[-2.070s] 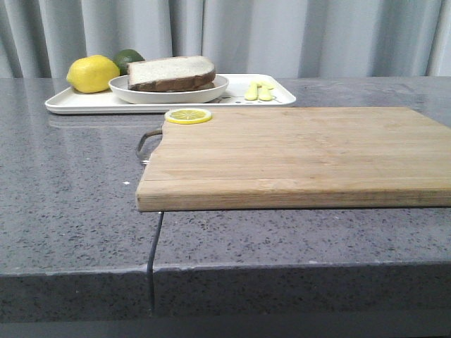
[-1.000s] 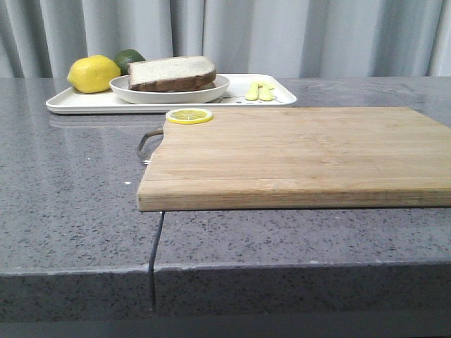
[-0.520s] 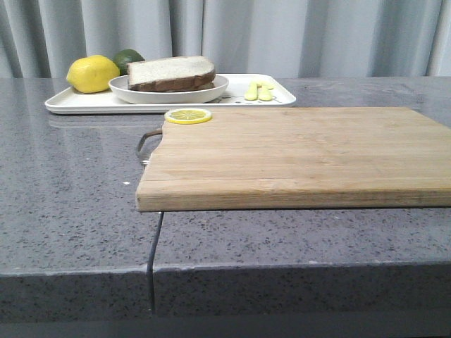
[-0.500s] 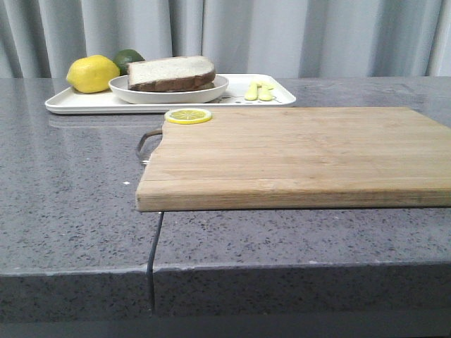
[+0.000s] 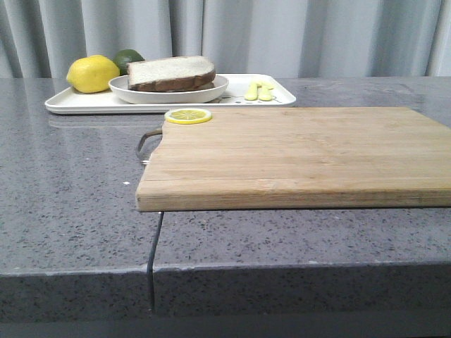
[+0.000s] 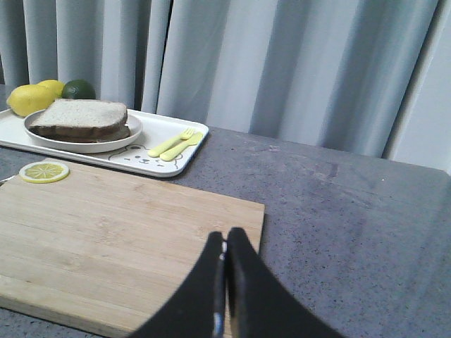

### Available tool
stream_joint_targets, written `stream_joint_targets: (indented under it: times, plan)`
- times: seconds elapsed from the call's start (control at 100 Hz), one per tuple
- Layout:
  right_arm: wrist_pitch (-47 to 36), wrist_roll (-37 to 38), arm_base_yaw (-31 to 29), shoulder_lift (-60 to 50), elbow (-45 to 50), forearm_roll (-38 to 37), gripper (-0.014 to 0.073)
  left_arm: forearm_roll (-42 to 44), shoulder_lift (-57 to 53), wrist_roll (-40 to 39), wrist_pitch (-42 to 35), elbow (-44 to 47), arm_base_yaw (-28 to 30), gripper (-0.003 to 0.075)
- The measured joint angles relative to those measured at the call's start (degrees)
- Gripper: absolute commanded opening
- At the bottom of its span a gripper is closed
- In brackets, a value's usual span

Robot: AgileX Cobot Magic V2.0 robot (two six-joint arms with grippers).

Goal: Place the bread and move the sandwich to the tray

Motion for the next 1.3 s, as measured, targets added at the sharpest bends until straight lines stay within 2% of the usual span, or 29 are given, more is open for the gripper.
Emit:
stream_joint_targets:
  times: [0.26, 0.66, 0.91, 1.3]
  plan:
    - [-0.96, 0.0, 0.0, 0.0, 1.92, -0.3, -0.0067, 0.0, 0.0, 0.0, 0.0, 0.0, 0.0, -0.0019]
    - [-15.65, 0.0, 0.0, 0.0, 16.84, -0.4, -0.0067, 0.0, 0.0, 0.0, 0.0, 0.0, 0.0, -0.0019]
    - [-19.02, 0.78, -0.06, 0.0, 21.76, -0.4, -0.0067, 0.0, 0.0, 0.0, 0.0, 0.0, 0.0, -0.0019]
    - [-20.92, 3.99, -6.34, -0.43, 22.51, -1.24, -0.0067, 0.0, 0.0, 0.0, 0.0, 0.0, 0.0, -0.0019]
